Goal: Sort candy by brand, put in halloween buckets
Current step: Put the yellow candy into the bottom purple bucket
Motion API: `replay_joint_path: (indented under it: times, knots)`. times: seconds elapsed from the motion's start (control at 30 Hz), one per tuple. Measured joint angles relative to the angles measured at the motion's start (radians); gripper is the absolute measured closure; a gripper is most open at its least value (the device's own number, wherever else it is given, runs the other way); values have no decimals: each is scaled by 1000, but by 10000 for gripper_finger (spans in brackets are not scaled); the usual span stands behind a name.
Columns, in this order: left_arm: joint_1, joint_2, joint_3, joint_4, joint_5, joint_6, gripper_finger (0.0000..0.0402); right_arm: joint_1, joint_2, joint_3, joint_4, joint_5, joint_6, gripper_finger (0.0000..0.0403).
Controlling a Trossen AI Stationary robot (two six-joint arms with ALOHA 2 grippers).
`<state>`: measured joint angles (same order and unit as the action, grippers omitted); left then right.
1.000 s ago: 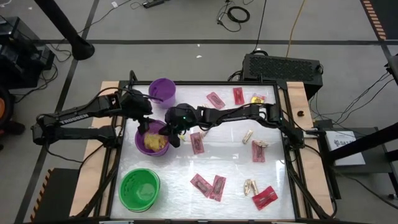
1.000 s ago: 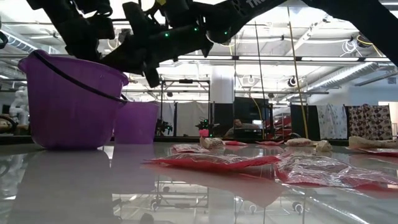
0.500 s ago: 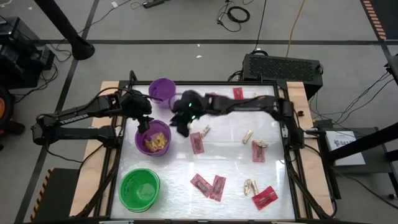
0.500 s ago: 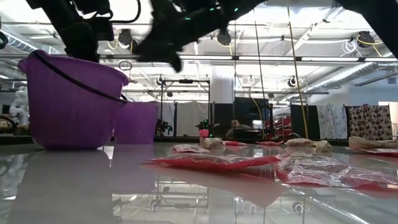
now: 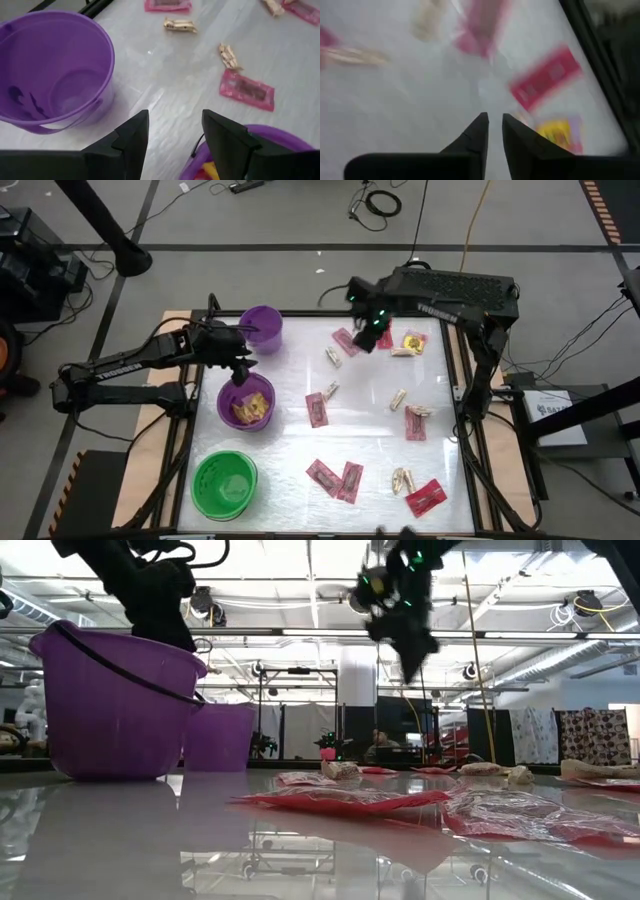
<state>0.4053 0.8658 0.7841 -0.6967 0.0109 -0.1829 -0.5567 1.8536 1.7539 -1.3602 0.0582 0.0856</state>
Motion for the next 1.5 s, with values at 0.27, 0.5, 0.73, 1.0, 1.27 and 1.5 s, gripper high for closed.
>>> replay_joint_path:
  times: [0.27, 0.5, 0.73, 1.0, 1.27, 1.5]
  knots:
    - [-1, 0, 0, 10, 7, -98, 210, -257, 1, -199, 90, 3, -69, 360]
    - [-1, 0, 0, 24, 7, -127, 210, -402, 4, -331, 187, 52, -73, 299]
    - [-1, 0, 0, 142, -23, -179, 210, -468, 56, -337, 234, 46, -132, 214]
    - [-1, 0, 0, 208, -42, -206, 210, -498, 181, -337, 240, 46, -215, 162]
    - [-1, 0, 0, 209, -46, -231, 210, -495, 242, -330, 200, 35, -255, 205]
    - [-1, 0, 0, 209, -53, -230, 210, -492, 249, -270, 139, 49, -234, 368]
